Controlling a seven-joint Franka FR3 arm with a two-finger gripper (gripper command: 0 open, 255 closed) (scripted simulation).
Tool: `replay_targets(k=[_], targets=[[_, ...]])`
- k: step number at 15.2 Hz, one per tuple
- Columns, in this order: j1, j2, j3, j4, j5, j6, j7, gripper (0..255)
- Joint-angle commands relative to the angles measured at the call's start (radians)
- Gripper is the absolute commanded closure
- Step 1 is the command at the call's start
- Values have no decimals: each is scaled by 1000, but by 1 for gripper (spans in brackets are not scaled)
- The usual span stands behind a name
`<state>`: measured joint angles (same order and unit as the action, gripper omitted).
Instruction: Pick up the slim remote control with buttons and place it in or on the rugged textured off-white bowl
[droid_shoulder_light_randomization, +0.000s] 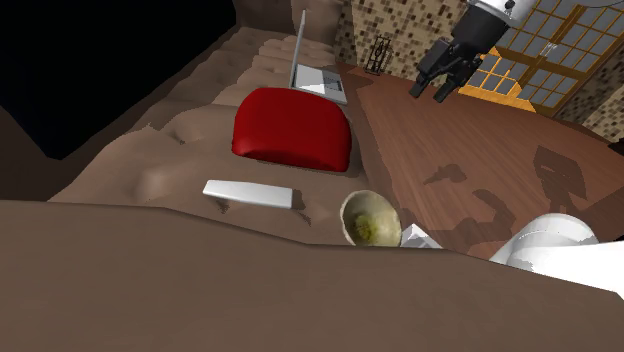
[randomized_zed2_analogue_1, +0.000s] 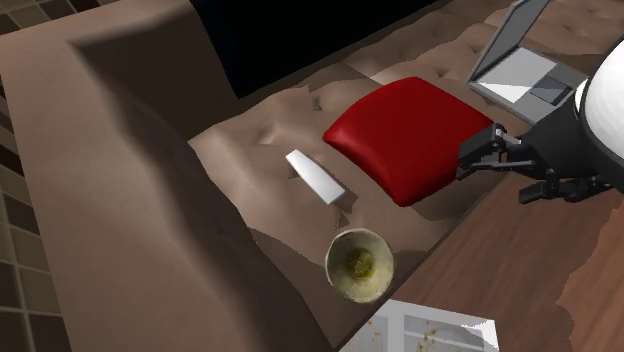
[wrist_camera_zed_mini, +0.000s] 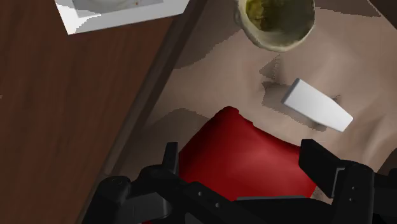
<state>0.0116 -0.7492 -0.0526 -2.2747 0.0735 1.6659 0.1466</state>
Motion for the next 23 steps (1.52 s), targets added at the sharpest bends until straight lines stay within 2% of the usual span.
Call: replay_targets(k=[1,12,23], targets=[[0,0,0,0,0,0,0,0],[128,327,68,58,1,215,-181,0],[230,654,160,182,-40,364,-327,0]])
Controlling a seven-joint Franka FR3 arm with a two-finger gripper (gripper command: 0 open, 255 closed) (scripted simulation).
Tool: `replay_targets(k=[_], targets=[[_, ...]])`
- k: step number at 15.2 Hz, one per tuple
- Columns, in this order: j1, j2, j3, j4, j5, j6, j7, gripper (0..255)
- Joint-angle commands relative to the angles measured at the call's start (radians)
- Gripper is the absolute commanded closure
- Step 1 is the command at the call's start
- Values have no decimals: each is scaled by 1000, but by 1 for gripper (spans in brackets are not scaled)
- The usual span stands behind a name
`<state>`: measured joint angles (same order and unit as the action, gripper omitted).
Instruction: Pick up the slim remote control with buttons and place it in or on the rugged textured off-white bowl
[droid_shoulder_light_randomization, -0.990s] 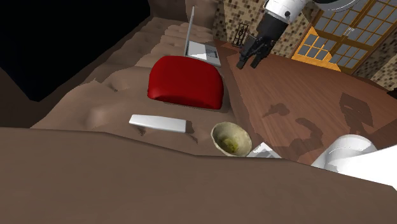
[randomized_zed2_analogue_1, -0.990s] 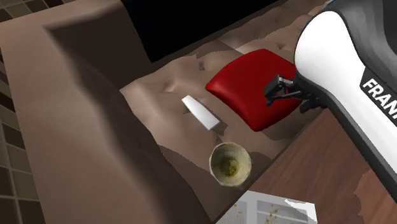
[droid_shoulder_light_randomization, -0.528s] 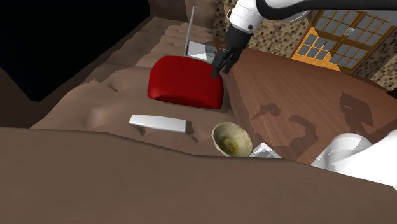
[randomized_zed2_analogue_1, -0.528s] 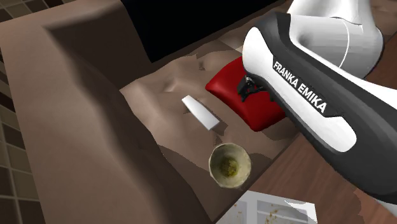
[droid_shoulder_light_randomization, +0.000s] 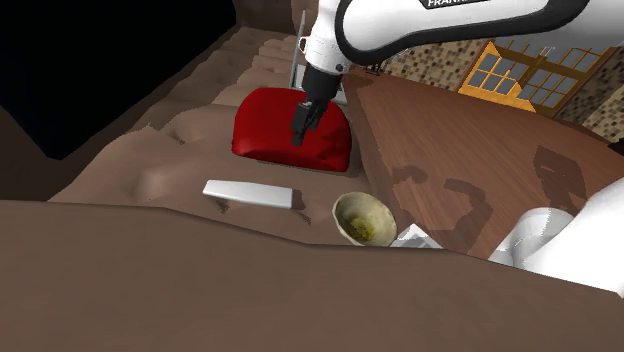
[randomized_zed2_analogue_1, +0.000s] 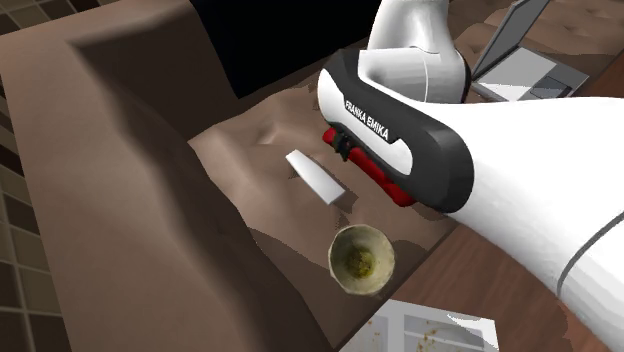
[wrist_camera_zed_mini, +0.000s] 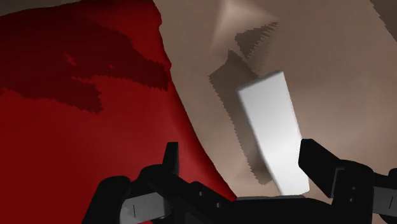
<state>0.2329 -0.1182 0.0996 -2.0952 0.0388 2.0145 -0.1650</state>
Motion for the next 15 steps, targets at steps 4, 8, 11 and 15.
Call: replay_targets(k=[4,8,11,15], targets=[[43,138,44,57,-38,55,-56,0],[79,251,78,114,-80,88,-91,0],[109,334,100,157,-117,108,-114,0],[118,373,103,149,-133,149,-116,0]])
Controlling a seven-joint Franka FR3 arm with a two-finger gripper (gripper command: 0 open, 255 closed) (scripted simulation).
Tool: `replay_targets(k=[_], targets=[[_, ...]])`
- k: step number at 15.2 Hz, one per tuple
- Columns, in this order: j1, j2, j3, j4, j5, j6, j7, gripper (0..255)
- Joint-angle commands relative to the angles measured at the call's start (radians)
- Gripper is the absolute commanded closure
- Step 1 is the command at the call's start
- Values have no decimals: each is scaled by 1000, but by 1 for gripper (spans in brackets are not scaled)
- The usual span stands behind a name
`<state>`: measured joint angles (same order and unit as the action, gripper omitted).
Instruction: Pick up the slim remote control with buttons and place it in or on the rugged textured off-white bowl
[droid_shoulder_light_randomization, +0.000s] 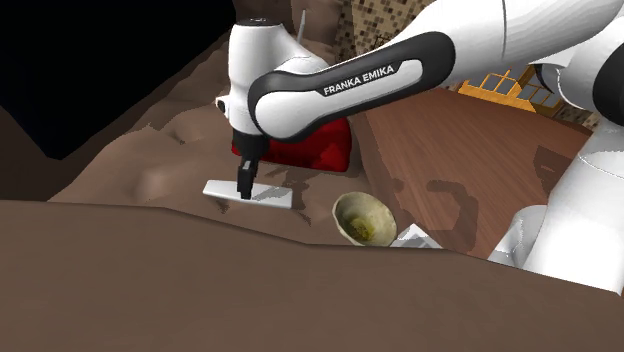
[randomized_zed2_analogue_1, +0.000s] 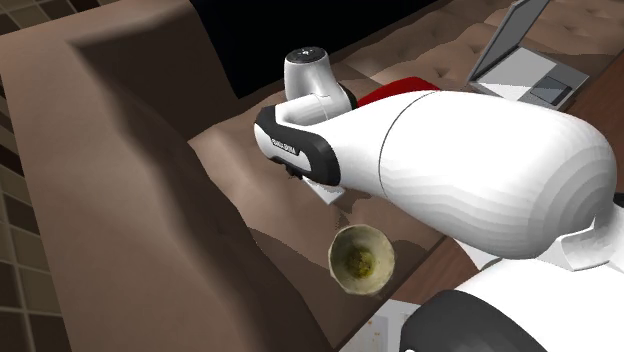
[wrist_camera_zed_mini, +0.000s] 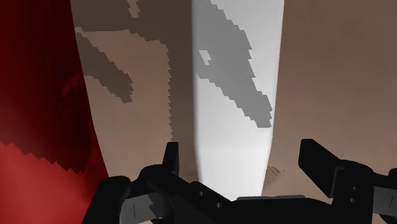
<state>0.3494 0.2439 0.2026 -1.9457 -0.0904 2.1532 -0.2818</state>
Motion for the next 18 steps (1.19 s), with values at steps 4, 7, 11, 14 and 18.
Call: replay_targets(k=[4,7,11,14,18], targets=[[3,37,-3,-22,-12,57,6,0],[3,41,-4,-25,-14,64,7,0],[3,41,-4,-25,-14,64,7,0],[3,41,-4,-25,-14,64,7,255],[3,41,-4,-24,-14,64,7,255]])
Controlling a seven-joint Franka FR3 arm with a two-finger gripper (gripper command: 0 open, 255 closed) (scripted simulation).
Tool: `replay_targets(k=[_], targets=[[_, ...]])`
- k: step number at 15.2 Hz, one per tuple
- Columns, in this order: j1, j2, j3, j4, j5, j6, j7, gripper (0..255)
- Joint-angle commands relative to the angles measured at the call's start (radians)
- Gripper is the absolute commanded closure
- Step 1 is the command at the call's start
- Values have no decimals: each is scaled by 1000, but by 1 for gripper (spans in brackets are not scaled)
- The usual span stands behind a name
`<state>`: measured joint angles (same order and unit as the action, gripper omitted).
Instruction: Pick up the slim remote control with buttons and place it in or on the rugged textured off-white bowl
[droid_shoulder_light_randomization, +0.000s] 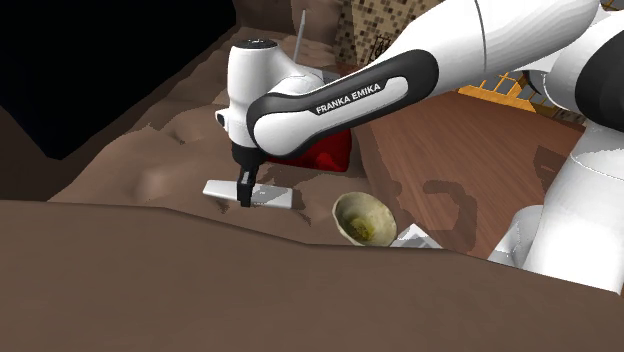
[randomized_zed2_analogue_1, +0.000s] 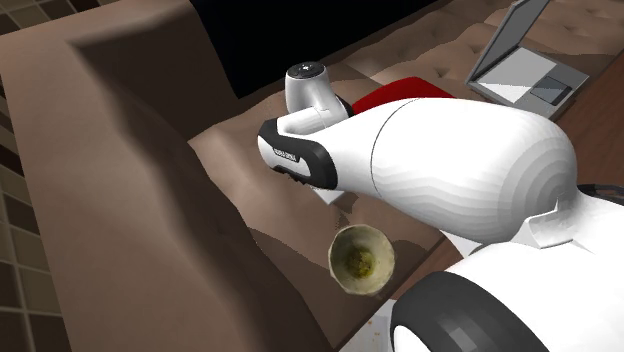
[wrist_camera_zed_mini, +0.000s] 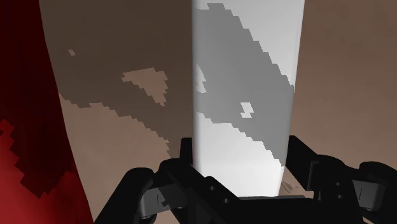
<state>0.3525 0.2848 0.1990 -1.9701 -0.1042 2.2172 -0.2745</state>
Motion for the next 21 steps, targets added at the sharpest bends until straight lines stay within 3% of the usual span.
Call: replay_targets(k=[1,4,21], targets=[[0,0,0,0,0,0,0,255],[0,0,0,0,0,0,0,255],[-6,-101,9,104,32,-202,-25,255]])
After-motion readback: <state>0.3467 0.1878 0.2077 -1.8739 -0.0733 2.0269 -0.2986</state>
